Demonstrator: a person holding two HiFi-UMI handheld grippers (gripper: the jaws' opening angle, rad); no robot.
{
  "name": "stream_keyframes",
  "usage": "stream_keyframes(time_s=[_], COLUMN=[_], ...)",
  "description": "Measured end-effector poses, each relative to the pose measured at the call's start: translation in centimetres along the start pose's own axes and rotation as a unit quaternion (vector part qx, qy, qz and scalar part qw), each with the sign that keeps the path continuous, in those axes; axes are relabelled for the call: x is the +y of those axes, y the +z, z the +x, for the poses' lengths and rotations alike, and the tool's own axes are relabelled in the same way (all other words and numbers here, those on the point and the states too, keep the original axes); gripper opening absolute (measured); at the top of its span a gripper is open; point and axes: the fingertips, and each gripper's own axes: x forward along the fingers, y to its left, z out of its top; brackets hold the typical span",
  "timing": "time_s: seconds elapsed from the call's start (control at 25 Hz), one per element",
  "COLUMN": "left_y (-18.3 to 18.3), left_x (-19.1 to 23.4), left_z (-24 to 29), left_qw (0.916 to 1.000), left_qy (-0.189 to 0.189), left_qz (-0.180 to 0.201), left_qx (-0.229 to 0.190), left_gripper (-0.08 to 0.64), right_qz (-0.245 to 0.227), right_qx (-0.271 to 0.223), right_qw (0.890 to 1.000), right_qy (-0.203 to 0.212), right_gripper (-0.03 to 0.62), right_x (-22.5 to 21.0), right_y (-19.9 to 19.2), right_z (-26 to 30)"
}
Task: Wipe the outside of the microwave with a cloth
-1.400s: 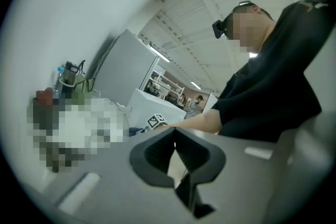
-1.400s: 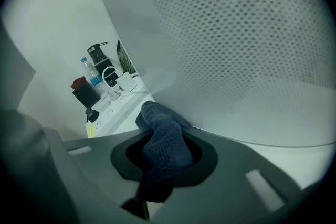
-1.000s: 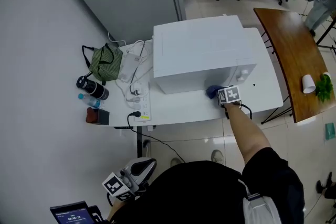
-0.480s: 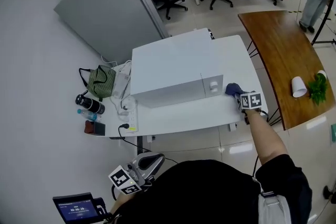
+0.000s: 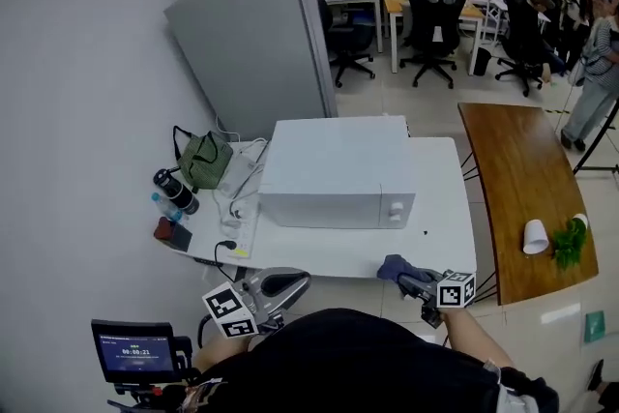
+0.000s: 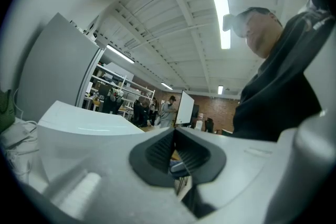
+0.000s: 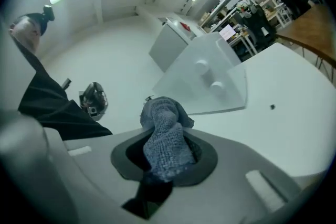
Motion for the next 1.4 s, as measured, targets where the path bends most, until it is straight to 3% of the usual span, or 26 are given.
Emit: stream_keyframes(time_s=[0.28,0.52,0.72,1.04,1.24,1.4], left_y=[-1.2,-0.5,-1.1,-5.6,-4.2,-4.1], left_x=[-0.2,-2.2,-3.8,-8.2,-11.9,-15.5], left_z=[-2.4,-8.3,-16.9,-30.1,-31.5,-29.9], left_qw=[0.9995,0.9987,0.9979,0.9986,0.9965,0.9953], left_qy=[0.024,0.041,0.030,-0.028,-0.064,-0.079], left_qz=[-0.016,0.000,0.005,-0.026,-0.023,-0.002], left_qx=[-0.009,-0.030,-0.056,-0.036,-0.049,-0.056], left_gripper=[0.003,0.003,0.003,0.003,0.003,0.003], right_qz=[-0.030,-0.060,-0.080,-0.075,-0.095,-0.102], right_qx=[-0.012,-0.031,-0.053,-0.113,-0.131,-0.143], right_qw=[0.993,0.987,0.987,0.987,0.984,0.982], right_qy=[0.114,0.146,0.132,0.090,0.073,0.062], right_gripper=[0.069,0.069,0.069,0.069,0.069,0.069], right_x=[7.0,14.0,21.6,33.8,40.0,41.4], right_y=[2.5,4.1,3.0,-3.6,-5.1,-5.9], right_z=[3.8,5.5,7.4,10.3,7.5,3.5])
